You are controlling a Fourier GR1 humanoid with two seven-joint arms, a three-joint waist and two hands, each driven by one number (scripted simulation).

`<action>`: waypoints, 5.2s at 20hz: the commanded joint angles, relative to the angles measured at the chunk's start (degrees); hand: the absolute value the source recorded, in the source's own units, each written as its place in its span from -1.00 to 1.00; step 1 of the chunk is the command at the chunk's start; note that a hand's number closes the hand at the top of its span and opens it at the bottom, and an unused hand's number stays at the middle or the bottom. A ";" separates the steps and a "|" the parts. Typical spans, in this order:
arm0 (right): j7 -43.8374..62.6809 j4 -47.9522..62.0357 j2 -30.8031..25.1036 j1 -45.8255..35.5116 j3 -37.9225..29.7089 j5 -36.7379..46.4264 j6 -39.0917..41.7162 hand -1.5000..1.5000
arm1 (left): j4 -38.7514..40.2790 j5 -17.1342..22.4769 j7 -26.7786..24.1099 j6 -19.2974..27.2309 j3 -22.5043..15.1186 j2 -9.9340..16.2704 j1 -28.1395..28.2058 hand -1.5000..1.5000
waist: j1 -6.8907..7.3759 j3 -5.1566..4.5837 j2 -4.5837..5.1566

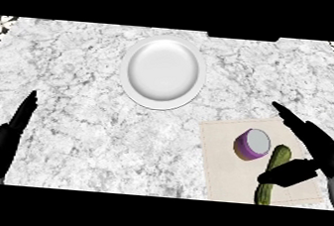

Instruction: Pick the can from the placemat and place it in the plate

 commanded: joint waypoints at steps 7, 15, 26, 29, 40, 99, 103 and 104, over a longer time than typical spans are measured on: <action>-2.65 6.03 8.99 0.32 -0.46 8.64 4.18 -1.00 | -3.15 -4.31 1.74 -1.48 1.45 -3.37 0.23 0.00 | -0.08 0.01 -0.03; -4.25 9.70 15.11 -0.98 -0.30 13.93 4.34 -1.00 | 4.71 -3.16 -5.06 -6.48 7.23 -1.64 -1.32 0.00 | -0.09 0.00 0.02; -13.80 16.31 17.44 -3.77 -6.06 18.64 5.46 1.00 | 1.41 -8.60 2.29 -4.76 5.91 -6.83 -4.48 0.00 | -0.17 0.00 0.01; -16.45 26.66 7.88 -13.22 -7.40 25.21 5.43 1.00 | -0.40 -7.26 -0.04 -5.52 5.00 -6.37 -2.00 0.00 | 1.40 0.03 0.47; -26.14 49.79 1.54 -27.69 -7.48 42.84 -12.16 1.00 | 1.55 -7.26 1.14 -5.52 5.73 -6.58 -4.74 0.00 | 1.47 0.09 0.65; -31.14 77.11 32.56 -63.15 -6.01 19.73 -33.24 -1.00 | 0.51 -9.37 0.01 -7.98 6.40 -8.02 -4.86 0.00 | 4.13 0.02 1.21; -34.20 74.47 32.56 -60.02 -7.40 14.79 -42.31 -1.00 | -1.29 -9.20 -2.35 -8.56 6.08 -8.13 0.01 0.00 | 4.51 0.03 0.82; -34.15 74.97 32.56 -61.60 -9.84 14.46 -43.47 -1.00 | -0.43 -9.50 0.96 -7.43 6.28 -8.76 -4.52 0.00 | 3.14 0.04 0.95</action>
